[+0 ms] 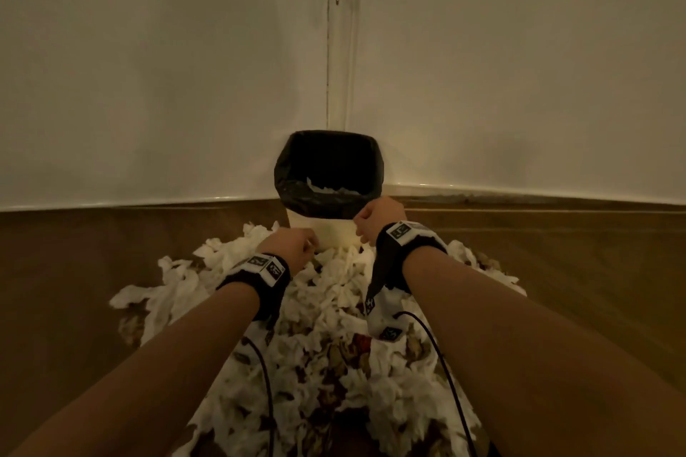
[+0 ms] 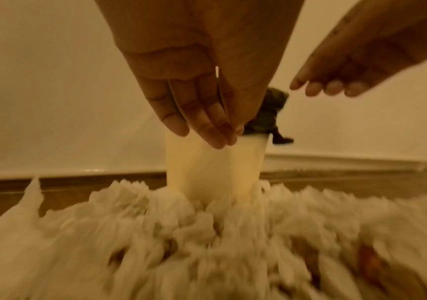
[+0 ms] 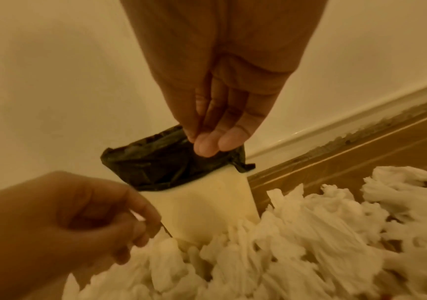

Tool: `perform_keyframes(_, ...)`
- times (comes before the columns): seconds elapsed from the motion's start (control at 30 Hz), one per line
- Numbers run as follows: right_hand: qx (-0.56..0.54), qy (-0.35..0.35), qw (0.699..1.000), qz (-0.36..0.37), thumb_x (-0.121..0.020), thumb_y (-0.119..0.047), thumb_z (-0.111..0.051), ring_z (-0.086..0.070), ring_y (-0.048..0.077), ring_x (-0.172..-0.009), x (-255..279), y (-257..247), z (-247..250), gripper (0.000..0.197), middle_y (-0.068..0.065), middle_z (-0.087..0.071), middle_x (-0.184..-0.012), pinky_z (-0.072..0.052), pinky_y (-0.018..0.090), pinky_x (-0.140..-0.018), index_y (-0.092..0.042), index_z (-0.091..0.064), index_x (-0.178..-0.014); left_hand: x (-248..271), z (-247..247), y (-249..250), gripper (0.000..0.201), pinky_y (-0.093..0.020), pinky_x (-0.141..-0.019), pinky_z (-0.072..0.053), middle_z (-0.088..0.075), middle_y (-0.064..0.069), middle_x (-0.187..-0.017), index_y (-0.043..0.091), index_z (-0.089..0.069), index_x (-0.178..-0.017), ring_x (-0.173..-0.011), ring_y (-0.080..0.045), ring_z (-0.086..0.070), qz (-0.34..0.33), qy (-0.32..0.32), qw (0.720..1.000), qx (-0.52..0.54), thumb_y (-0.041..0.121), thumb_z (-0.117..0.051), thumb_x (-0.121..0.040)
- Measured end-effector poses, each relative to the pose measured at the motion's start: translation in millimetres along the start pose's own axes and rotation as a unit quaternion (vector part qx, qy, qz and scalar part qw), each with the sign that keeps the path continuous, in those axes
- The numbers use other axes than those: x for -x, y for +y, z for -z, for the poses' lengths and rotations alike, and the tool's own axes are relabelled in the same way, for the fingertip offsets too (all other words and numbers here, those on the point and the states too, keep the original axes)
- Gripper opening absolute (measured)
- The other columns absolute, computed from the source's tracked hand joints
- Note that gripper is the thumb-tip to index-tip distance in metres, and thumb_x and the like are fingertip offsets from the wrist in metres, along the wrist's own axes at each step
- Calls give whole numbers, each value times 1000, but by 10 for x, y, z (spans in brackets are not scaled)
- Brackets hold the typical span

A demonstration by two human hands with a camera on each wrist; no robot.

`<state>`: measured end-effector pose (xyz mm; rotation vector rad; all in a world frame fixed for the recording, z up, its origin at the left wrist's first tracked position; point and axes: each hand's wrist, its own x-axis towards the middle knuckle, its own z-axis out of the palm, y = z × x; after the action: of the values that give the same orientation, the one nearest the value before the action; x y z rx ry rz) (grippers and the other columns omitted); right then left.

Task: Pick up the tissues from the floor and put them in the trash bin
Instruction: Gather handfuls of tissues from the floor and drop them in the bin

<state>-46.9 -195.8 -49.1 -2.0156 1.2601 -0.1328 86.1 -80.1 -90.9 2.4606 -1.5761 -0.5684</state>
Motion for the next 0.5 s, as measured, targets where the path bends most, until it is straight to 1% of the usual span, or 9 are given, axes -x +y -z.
perform_keyframes(0.1,33,-51,998,-35,-92,-16,-54,-66,30,-96,25,149,-147,24,17,-69,-104,-54,43,-88,1,-66,-103,75,-291,-33,28,-34,-96,-44,-56,-6,-125,21,-56,-121,-114,-24,-53,-22,-62,995,-73,22,-47,-94)
perform_keyframes(0.2,70,-92,992,-58,-91,-20,-55,-66,28,-95,127,415,-388,24,13,-69,-104,-54,41,-87,-3,-67,-102,100,-523,-31,25,-36,-98,-37,-52,-2,-127,26,-54,-118,-117,-22,-49,-33,-73,987,-140,24,-48,-93)
perform_keyframes(0.27,97,-107,987,-70,-90,-21,-57,-66,26,-93,211,593,-530,23,12,-70,-102,-55,37,-86,-5,-70,-100,92,-644,-26,26,-39,-102,-32,-50,-2,-128,28,-52,-118,-120,-23,-45,-29,-84,984,-153,24,-50,-93)
perform_keyframes(0.33,118,-135,981,-74,-91,-20,-57,-66,26,-95,291,726,-640,23,12,-69,-105,-54,33,-85,-6,-70,-103,94,-754,-15,29,-42,-104,-30,-45,-3,-130,30,-51,-118,-124,-25,-39,-22,-83,985,-152,20,-52,-91)
perform_keyframes(0.37,119,-154,978,-77,-92,-19,-57,-65,27,-97,325,781,-696,22,12,-69,-107,-54,32,-85,-7,-70,-105,100,-821,-12,30,-43,-105,-30,-42,-4,-131,30,-52,-117,-125,-26,-36,-24,-82,985,-153,18,-52,-90)
perform_keyframes(0.43,119,-193,971,-75,-92,-17,-57,-63,27,-102,376,861,-817,22,13,-66,-113,-52,32,-89,-9,-68,-109,95,-951,-2,28,-43,-102,-32,-41,-5,-128,30,-55,-113,-122,-28,-36,-43,-75,985,-152,15,-53,-89)
perform_keyframes(0.5,146,-226,961,-65,-92,-20,-57,-59,27,-108,414,918,-963,26,12,-62,-121,-49,30,-93,-11,-66,-114,92,-1057,15,21,-40,-93,-36,-42,-5,-122,29,-58,-107,-114,-27,-41,-56,-81,983,-152,18,-53,-90)
